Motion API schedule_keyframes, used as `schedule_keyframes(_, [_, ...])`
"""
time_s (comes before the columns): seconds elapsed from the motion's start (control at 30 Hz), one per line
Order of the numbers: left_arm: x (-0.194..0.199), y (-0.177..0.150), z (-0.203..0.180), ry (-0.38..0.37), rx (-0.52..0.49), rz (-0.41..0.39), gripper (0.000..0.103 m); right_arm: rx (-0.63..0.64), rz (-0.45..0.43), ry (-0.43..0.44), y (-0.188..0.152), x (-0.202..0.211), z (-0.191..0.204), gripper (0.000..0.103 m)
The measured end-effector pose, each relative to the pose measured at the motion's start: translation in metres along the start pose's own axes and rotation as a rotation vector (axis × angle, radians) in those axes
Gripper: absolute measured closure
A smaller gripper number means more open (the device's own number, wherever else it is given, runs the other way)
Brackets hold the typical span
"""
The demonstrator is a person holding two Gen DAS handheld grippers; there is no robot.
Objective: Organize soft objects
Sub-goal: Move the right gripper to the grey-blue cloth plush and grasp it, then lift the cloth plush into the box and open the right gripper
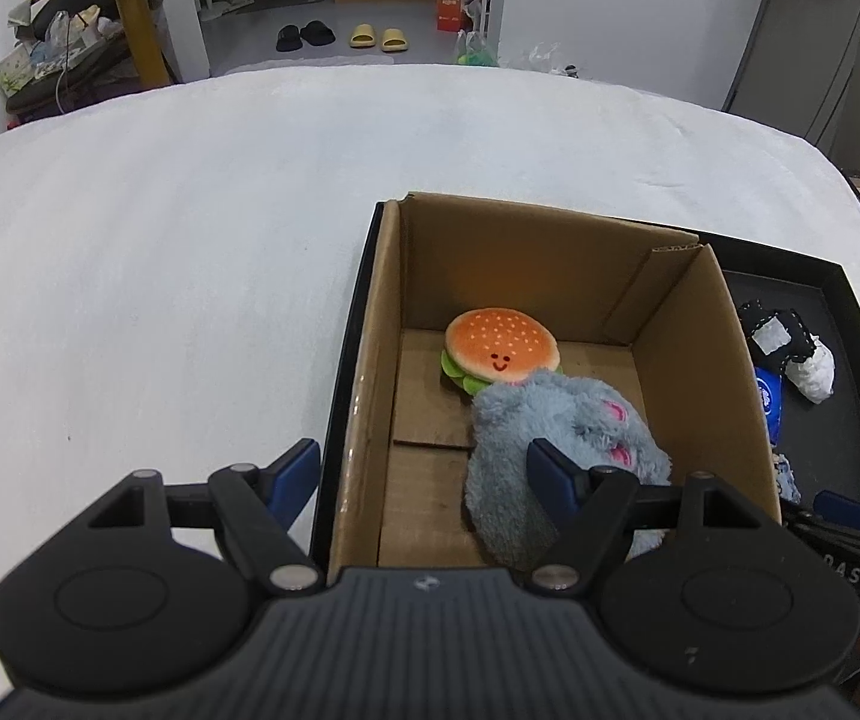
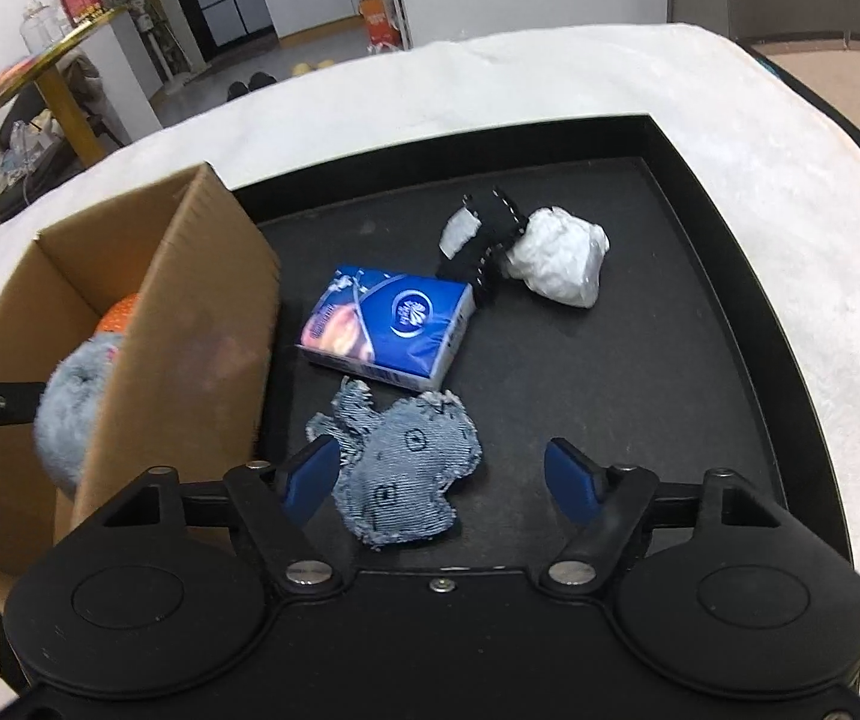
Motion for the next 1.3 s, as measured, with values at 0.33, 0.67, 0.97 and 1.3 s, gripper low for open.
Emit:
schedule_keyframes(0.33, [0.001,-0.001,-0.001,-0.003,0.011,0.0,0.029,0.066,0.014,-0.008,-0.008,-0.01,0.008,0.07])
schedule_keyframes(0.67, [0.007,-0.001,0.004,-0.026,0.015,-0.005,0.029,0.078,0.006,-0.02,-0.006,0.002,0.01,0.077])
schedule_keyframes(0.97, [0.015,0.0,0.011,-0.047,0.024,-0.022,0.029,0.068,-0.034,-0.048,0.004,0.02,0.006,0.077])
schedule_keyframes(1.3, [0.022,-0.001,0.019,-0.055,0.048,-0.05,0.029,0.087,-0.09,-0.059,0.018,0.041,0.018,0.077])
Point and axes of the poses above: each gripper's, at about its wrist camera, not at the fingertips, and x roughly against the way its jaws point, z to its left, y to its top, the point moved 7 cm from there along -x, roughly the way its jaws point, and after that the axes turned 8 degrees about -y, right-handed, at the moved point
